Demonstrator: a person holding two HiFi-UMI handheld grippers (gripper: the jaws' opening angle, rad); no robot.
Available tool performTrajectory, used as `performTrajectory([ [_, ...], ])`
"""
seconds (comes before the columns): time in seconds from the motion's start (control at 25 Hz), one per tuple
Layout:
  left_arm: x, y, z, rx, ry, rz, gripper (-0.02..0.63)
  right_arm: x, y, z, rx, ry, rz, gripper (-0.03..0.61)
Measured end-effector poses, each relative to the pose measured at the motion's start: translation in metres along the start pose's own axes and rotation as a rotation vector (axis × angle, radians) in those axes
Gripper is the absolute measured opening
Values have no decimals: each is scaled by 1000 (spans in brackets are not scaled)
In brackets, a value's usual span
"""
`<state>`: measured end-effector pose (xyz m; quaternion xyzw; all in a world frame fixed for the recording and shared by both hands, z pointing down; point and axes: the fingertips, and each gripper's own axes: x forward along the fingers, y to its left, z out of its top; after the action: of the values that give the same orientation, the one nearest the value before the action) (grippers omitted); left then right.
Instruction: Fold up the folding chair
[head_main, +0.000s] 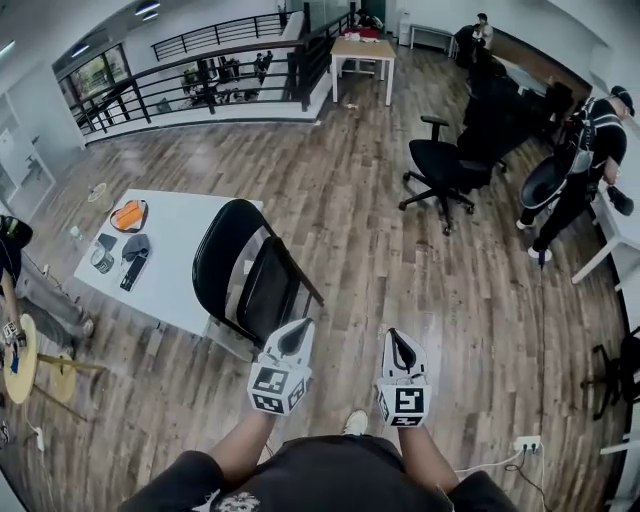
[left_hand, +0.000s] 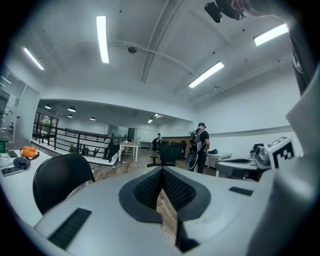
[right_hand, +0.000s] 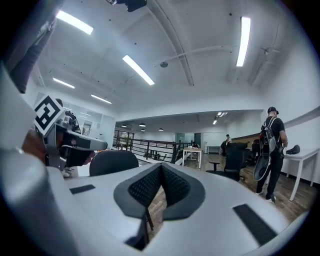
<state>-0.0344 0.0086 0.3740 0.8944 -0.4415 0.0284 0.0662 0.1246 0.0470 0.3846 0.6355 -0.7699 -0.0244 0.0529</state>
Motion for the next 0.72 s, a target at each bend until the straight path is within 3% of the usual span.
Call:
performTrajectory([
  [0.4, -114, 26, -12, -48, 11, -9, 5, -72, 89, 17, -15, 20, -70, 12],
  [0.72, -165, 32, -19, -41, 13, -5, 5, -99, 120, 19, -22, 11, -112, 12],
])
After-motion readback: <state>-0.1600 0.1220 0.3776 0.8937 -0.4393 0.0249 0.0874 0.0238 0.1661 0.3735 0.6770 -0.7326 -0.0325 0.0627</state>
